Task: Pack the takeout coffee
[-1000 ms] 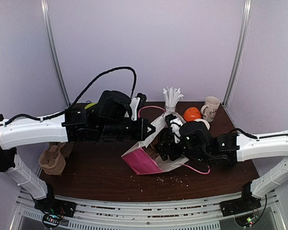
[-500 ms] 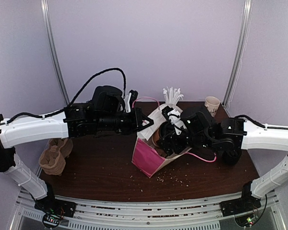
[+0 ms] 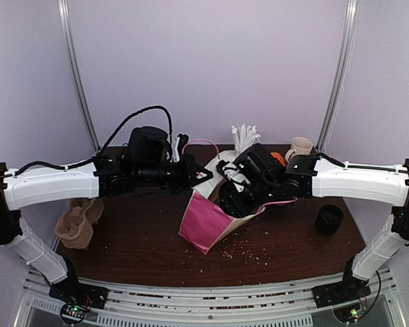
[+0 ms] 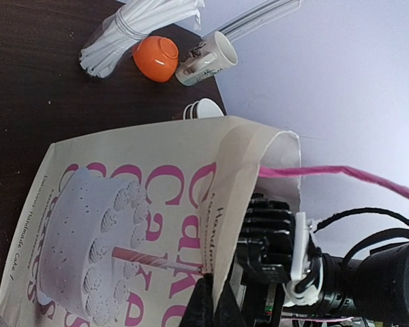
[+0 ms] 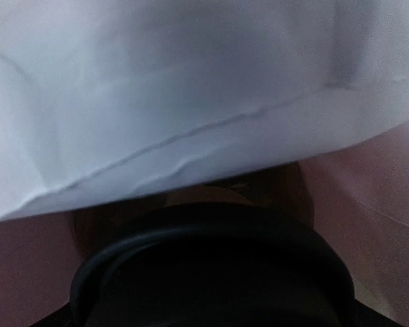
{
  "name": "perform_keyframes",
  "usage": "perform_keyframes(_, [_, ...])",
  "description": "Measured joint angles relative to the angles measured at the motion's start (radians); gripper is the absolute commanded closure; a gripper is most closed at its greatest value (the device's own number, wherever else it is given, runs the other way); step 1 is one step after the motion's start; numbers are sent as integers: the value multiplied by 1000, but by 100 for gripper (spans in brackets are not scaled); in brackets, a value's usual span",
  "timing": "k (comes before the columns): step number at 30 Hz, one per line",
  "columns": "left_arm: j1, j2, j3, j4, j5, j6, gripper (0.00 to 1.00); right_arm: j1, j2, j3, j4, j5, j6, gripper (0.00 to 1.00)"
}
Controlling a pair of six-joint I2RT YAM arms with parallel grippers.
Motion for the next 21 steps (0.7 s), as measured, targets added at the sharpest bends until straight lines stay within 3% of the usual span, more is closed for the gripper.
perform_keyframes(21, [66,-5,-46,19,48,15,100,-60,183,98,35,-34,31,16])
